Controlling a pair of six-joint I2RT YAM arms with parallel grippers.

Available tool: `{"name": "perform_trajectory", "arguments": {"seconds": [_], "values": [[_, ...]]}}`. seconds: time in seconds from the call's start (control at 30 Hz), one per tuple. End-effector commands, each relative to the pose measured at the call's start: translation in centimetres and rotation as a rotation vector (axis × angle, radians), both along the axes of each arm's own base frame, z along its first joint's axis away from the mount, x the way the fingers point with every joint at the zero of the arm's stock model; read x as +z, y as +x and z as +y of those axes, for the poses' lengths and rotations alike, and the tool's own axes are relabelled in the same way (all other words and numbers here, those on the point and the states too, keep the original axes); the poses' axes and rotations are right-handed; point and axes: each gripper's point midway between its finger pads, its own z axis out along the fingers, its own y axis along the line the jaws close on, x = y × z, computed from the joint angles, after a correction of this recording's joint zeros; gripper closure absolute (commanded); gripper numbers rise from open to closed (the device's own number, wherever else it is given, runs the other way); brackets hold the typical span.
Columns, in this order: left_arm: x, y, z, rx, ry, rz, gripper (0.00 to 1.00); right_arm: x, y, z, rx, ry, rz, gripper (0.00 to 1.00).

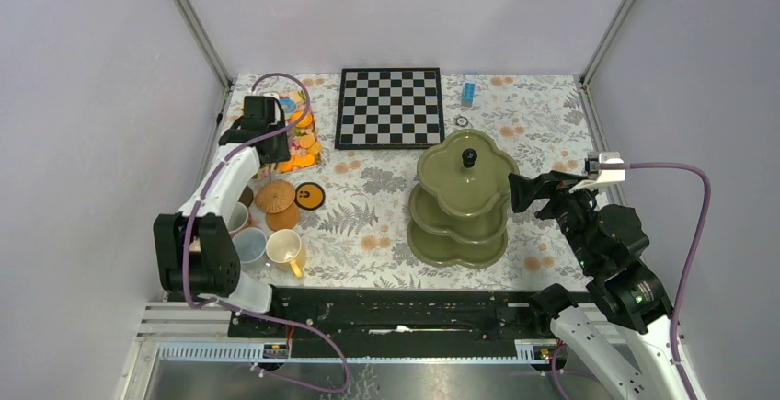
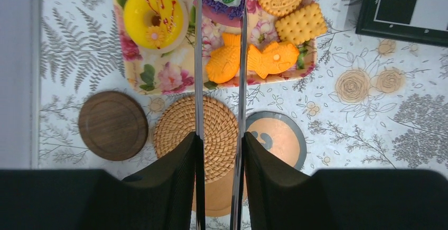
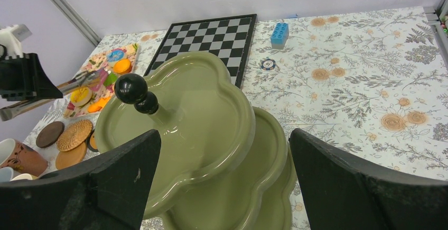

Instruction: Serve the afternoon tea

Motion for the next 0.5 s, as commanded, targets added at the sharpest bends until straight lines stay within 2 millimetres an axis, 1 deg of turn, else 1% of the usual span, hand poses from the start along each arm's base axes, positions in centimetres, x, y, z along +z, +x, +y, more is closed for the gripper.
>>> {"name": "perform_trajectory", "arguments": {"seconds": [0.0, 0.1, 0.13, 0.17, 0.23, 0.3, 0.37, 0.43, 0.47], "values": [[6.7, 0.2, -0.1, 0.004, 0.049, -0.181, 0.68, 1.4, 0.0, 0.5, 0.021, 0.035, -0.041, 0.02], [8.9, -0.8, -1.2, -0.032, 0.089, -0.240, 0.68, 1.2, 0.0, 0.5, 0.019, 0.035, -0.037, 0.02], [9.3, -1.1, -1.6, -0.044, 0.086, -0.246, 0.68, 1.2, 0.1, 0.5, 0.019, 0.034, -0.035, 0.02], [9.5, -1.5, -2.4, -0.074, 0.068, -0.250, 0.68, 1.2, 0.2, 0.6, 0.020, 0.033, -0.033, 0.02], [9.8, -2.5, -4.8, -0.155, 0.033, -0.253, 0.68, 1.4, 0.2, 0.6, 0.020, 0.033, -0.033, 0.02], [9.4, -4.0, -7.6, -0.241, 0.003, -0.246, 0.68, 1.6, 0.2, 0.5, 0.017, 0.033, -0.038, 0.02], [8.9, -5.9, -10.8, -0.332, -0.039, -0.228, 0.68, 1.8, 0.3, 0.5, 0.014, 0.033, -0.045, 0.02], [8.1, -7.9, -13.6, -0.400, -0.073, -0.199, 0.68, 2.0, 0.3, 0.4, 0.011, 0.034, -0.048, 0.02], [7.7, -9.3, -15.2, -0.436, -0.098, -0.176, 0.68, 2.0, 0.3, 0.4, 0.009, 0.032, -0.049, 0.02]]}}
